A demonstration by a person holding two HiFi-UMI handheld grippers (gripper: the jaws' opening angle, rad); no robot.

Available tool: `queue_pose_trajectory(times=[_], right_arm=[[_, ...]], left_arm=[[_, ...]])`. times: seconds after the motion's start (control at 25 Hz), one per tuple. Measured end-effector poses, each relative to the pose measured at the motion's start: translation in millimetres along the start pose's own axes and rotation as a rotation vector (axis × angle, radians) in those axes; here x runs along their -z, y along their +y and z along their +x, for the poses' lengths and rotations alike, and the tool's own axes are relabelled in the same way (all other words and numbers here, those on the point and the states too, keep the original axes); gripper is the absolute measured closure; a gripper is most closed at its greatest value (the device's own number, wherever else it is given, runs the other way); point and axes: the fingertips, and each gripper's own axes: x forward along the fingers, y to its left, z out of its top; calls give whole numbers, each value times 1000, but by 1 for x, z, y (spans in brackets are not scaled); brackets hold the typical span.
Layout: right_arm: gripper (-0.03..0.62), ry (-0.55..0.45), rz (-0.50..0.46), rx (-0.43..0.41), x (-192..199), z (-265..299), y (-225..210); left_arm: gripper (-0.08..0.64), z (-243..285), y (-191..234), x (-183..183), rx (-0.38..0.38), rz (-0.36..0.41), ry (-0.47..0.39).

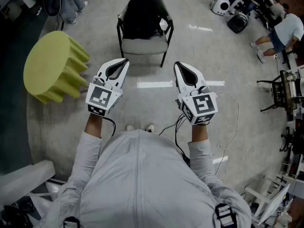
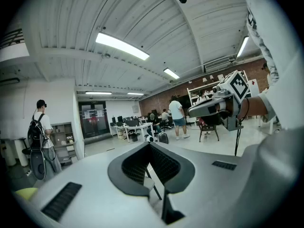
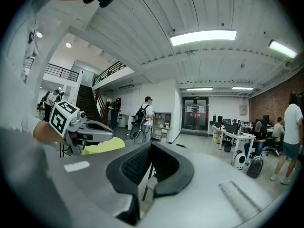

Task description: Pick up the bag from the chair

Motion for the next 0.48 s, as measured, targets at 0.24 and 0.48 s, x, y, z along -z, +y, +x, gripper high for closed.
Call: queue_pose_trajectory(times=[0.24,0.48], right_arm=[[583,-20,-11,-2,-4,-2,-21],[583,-57,66,-40,-7,-11,-40]], left_arm=[[560,12,8,-7,-49,-19,-4],[560,16,-1,-13,-76,6,3]])
